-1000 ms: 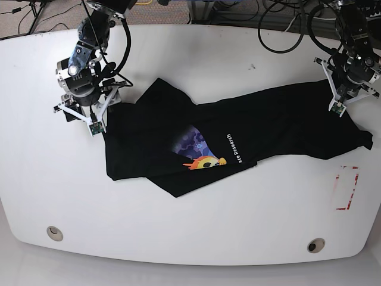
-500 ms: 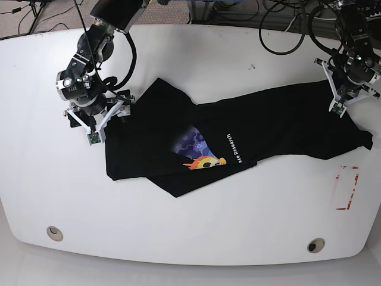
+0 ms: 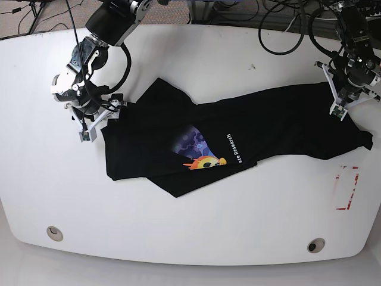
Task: Layout the t-shirt on the table in an organized manner, then fold the t-shirt properly
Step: 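Drag the shirt edge with both grippers away from the printed graphic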
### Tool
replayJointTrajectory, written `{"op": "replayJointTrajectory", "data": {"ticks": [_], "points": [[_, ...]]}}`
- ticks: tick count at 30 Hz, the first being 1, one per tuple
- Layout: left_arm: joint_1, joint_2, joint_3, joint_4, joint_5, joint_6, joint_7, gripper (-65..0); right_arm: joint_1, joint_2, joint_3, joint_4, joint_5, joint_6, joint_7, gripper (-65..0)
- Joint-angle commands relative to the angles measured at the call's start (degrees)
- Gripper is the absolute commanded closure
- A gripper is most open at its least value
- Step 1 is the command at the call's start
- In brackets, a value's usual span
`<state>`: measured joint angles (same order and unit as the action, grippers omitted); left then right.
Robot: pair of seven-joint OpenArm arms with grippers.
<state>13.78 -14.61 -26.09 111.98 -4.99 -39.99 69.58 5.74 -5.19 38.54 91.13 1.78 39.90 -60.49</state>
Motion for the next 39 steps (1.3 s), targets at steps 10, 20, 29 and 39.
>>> {"op": "replayJointTrajectory", "data": {"ticks": [10,20,29,39], "points": [[-3.54,-1.34,-0.07,1.2,0.03,-0.01,-0.44,0.0,0.02,-1.27,-0.26,3.15,1.08,0.1,0.49,-2.7],[-6.35,-1.34,-0.95,1.47,-0.06,-0.01,-0.26,0.0,-5.43,-1.27,-1.49,21.53,1.16,0.1,-7.77,0.0],[-6.18,-1.34,-1.56,2.26,-0.06,-0.01,1.23,0.0,-10.09,-0.57,0.97,25.75,4.94,0.1,-16.21,0.0],[0.24,-3.37,-1.65,2.17,0.29,-0.01,6.59,0.0,-17.65,0.22,4.4,25.75,11.36,0.1,-16.65,0.0]]}}
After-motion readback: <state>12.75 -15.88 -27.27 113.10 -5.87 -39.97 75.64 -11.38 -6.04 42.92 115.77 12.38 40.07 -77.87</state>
